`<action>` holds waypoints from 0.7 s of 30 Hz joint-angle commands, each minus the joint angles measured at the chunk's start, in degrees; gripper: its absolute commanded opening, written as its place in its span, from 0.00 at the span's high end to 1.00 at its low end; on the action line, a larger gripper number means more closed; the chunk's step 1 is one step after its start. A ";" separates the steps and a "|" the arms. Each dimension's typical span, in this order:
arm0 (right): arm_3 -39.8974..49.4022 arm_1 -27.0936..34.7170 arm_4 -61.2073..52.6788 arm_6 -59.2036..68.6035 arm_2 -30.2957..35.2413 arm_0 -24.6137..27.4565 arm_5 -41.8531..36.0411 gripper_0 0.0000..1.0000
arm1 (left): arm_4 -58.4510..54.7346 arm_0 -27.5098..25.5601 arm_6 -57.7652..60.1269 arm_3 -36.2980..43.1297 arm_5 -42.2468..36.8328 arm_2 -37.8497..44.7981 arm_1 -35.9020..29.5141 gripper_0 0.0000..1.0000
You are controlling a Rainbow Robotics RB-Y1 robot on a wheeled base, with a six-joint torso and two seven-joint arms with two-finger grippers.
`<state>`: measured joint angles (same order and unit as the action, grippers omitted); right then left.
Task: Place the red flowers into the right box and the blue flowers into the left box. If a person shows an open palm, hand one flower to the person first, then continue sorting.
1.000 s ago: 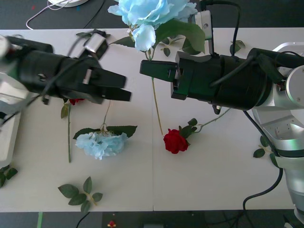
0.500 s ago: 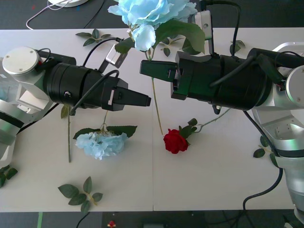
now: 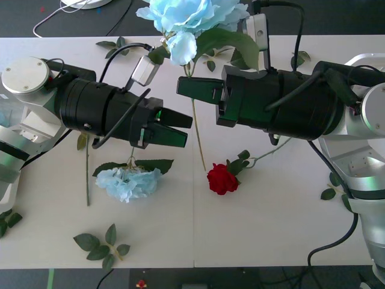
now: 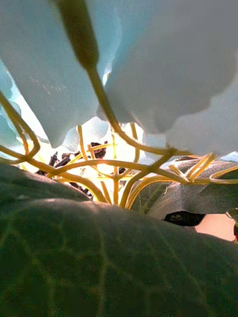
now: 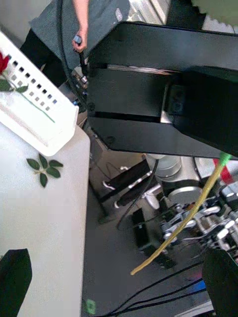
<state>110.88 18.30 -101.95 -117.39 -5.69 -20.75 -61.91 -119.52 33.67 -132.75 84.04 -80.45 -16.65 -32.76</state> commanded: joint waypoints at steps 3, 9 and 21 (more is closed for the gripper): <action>2.41 0.78 -0.79 -2.14 -0.90 0.44 0.47 1.00 | -2.12 2.19 -1.11 3.24 0.73 1.53 1.91 0.00; 2.41 0.78 -0.79 -2.14 -0.90 0.44 0.47 1.00 | -4.23 -0.10 -1.28 10.18 9.69 -1.72 1.82 0.00; 2.41 0.78 -0.79 -2.32 -0.99 0.44 0.47 1.00 | -5.46 -1.06 -2.60 11.23 10.66 -2.42 -0.03 0.00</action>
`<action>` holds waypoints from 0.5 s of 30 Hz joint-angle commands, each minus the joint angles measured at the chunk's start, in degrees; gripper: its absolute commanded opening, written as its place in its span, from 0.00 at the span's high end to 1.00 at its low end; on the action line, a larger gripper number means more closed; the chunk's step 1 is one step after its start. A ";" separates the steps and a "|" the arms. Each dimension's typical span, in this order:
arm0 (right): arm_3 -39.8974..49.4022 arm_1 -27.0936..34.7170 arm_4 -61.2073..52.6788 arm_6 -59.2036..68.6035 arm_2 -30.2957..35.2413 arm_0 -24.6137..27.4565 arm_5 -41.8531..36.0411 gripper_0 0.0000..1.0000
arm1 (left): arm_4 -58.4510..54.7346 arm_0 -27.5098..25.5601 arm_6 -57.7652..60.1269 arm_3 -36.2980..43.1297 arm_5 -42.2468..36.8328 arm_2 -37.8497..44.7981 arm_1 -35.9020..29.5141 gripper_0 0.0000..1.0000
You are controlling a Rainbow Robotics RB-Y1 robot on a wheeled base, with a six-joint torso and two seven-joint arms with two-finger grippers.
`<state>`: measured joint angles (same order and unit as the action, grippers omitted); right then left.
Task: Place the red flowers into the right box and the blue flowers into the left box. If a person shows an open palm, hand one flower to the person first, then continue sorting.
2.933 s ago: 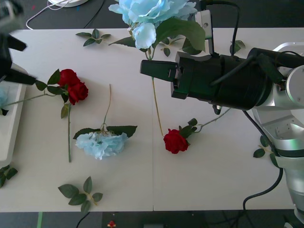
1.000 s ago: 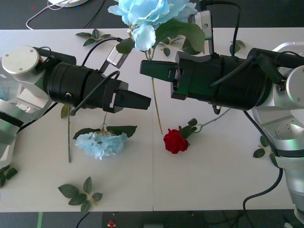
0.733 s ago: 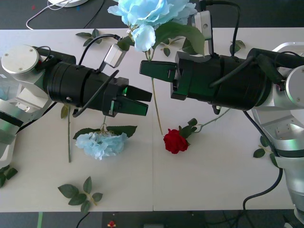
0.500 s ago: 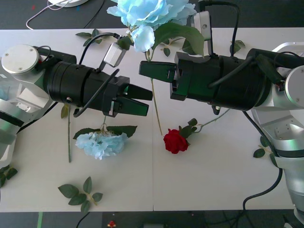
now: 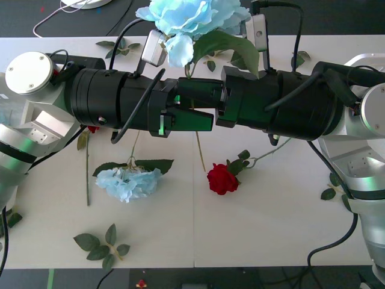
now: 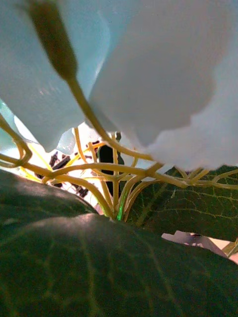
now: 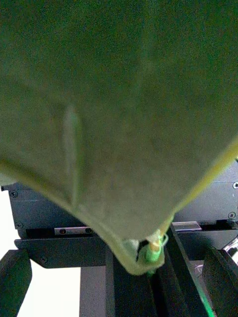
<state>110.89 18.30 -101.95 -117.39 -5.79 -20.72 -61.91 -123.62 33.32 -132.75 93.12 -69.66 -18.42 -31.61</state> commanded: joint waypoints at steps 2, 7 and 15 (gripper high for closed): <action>2.41 0.78 -0.79 -2.23 -0.89 0.42 0.47 1.00 | -1.27 -0.71 -2.78 2.07 -0.30 -0.65 -1.26 0.00; 2.41 0.78 -0.79 -2.23 -0.89 0.42 0.47 1.00 | -1.27 -2.29 -3.92 2.15 -0.57 -0.03 -2.75 0.00; 2.41 0.78 -0.79 -2.23 -0.89 0.42 0.47 1.00 | -1.53 -4.75 -4.62 2.07 -5.58 2.95 -6.53 0.00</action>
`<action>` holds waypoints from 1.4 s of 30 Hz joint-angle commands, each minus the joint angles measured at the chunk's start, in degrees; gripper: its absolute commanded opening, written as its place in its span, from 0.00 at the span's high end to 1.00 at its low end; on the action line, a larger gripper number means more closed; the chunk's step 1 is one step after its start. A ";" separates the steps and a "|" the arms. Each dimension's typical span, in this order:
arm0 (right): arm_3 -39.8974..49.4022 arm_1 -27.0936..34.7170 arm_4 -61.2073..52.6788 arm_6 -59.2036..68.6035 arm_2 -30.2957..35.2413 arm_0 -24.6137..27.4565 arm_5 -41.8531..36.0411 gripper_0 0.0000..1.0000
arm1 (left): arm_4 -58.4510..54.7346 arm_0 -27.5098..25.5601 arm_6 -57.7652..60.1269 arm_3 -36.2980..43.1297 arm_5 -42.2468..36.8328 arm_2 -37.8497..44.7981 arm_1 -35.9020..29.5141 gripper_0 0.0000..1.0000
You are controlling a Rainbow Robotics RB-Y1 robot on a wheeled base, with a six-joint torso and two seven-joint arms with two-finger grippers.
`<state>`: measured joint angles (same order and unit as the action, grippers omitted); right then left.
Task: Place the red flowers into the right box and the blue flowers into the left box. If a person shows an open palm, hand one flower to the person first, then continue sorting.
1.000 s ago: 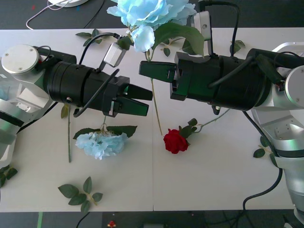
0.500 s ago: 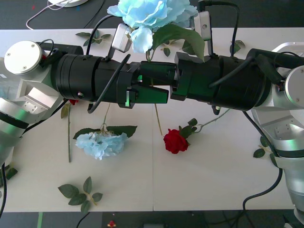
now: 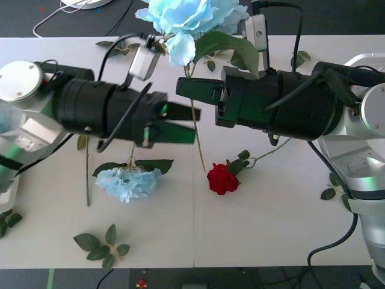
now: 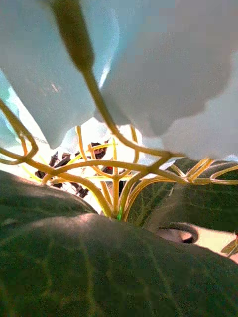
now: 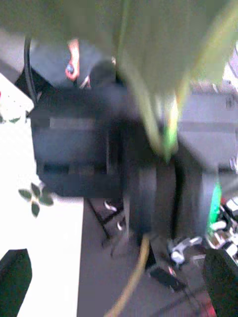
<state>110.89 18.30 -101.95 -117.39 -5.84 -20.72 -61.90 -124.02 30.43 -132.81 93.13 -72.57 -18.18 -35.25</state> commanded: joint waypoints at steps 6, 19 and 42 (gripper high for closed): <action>2.40 0.78 -0.79 -2.32 -0.84 0.41 0.47 1.00 | -1.93 -2.57 -5.18 2.14 -3.01 2.88 -1.75 0.00; 2.40 0.78 -0.79 -2.32 -0.84 0.41 0.47 1.00 | -1.05 -2.57 -7.03 2.06 1.20 2.80 1.06 1.00; 2.40 -0.28 -0.70 -2.41 -0.84 0.41 0.47 1.00 | -6.68 -2.92 -7.38 2.06 3.84 2.27 -1.57 0.72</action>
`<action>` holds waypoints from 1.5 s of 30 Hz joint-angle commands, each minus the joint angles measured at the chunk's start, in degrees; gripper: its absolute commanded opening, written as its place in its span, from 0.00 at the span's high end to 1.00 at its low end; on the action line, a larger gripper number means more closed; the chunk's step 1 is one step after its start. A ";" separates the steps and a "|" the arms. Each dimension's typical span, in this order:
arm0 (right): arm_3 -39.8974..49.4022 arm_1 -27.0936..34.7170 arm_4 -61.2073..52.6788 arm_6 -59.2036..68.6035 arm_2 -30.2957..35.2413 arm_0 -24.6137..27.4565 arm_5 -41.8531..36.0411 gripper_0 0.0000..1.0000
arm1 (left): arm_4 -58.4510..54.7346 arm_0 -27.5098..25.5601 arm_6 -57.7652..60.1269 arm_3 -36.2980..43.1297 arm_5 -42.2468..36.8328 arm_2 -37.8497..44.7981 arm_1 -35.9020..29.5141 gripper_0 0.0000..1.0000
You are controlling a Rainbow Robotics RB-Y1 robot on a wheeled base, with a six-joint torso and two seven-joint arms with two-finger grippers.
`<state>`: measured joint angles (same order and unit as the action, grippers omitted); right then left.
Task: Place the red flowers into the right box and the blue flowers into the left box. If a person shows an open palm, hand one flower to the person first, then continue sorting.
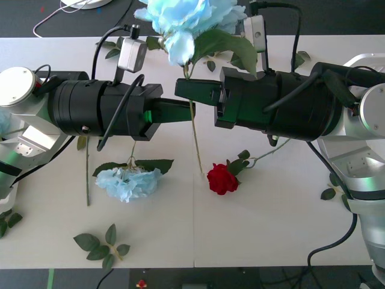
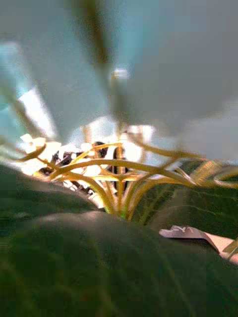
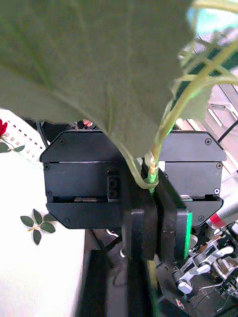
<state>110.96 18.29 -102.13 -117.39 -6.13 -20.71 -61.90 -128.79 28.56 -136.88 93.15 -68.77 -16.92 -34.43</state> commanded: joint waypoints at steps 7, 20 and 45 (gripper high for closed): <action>2.33 -0.27 -0.53 -2.49 -0.64 0.41 0.47 1.00 | -2.00 -2.28 -4.27 1.86 -1.01 1.01 -4.33 0.61; 2.33 -0.27 -0.62 -2.58 -0.64 0.41 0.47 1.00 | -3.49 -2.19 -5.59 0.54 -6.20 1.01 -4.24 0.00; 2.33 -0.27 -0.53 -2.58 -0.72 0.41 0.47 1.00 | -6.65 -1.31 -12.80 0.54 3.64 -10.15 -3.97 0.00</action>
<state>111.35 18.29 -102.41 -117.40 -6.32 -20.71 -61.90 -134.80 27.02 -150.50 93.06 -66.39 -25.78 -37.00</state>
